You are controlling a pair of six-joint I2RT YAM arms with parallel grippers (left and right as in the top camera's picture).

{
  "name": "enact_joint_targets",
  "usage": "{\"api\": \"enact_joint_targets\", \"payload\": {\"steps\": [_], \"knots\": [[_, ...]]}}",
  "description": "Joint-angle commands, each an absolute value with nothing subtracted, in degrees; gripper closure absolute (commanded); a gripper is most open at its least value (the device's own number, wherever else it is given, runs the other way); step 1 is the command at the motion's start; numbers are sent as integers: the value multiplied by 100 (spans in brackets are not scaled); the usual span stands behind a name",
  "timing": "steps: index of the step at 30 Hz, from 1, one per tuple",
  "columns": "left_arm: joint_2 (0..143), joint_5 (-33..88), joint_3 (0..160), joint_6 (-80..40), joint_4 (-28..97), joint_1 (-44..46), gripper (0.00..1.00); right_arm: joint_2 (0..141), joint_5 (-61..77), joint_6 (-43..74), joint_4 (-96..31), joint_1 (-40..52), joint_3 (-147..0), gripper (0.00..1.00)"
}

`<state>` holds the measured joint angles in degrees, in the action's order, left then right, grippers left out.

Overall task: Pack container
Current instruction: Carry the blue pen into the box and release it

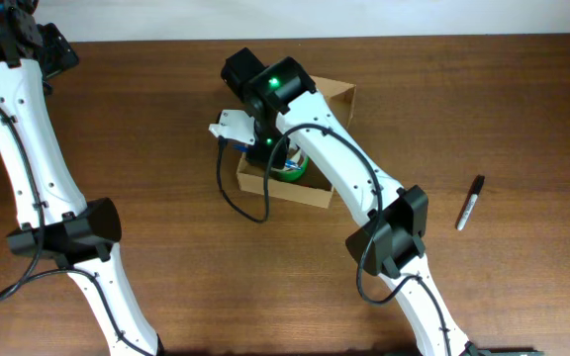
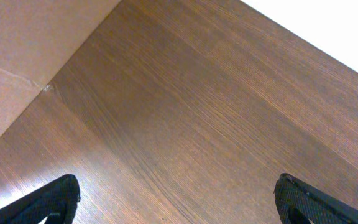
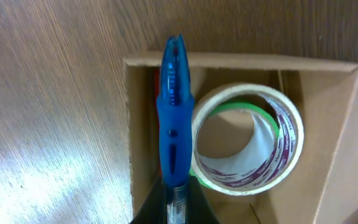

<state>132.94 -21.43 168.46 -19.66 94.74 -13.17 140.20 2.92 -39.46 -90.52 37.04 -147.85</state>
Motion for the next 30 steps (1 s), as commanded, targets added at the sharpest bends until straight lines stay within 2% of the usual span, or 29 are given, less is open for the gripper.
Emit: {"api": "enact_joint_targets", "payload": {"steps": [1,14,16,18,19,25,30], "knots": [[13128,-2163,16824,-1920,9478,-1345,0,14000,392,-3955,-9045,3546,-14488,96],[13128,-2163,16824,-1920,9480,-1345,0,14000,558,-3854,-8897,3562,-13456,96],[13128,-2163,16824,-1922,9480,-1345,0,14000,556,-3852,-8895,3562,-13410,91],[13128,-2163,16824,-1922,9480,-1345,0,14000,537,-3763,-8888,3562,-13404,74],[13128,-2163,16824,-1920,9478,-1345,0,14000,530,-3745,-8888,3562,-13404,70],[13128,-2163,16824,-1920,9478,-1345,0,13887,-139,-3376,-8777,3559,-13524,63],[13128,-2163,16824,-1920,9478,-1345,0,13139,-786,-2923,-8768,3553,-13889,55]]}}
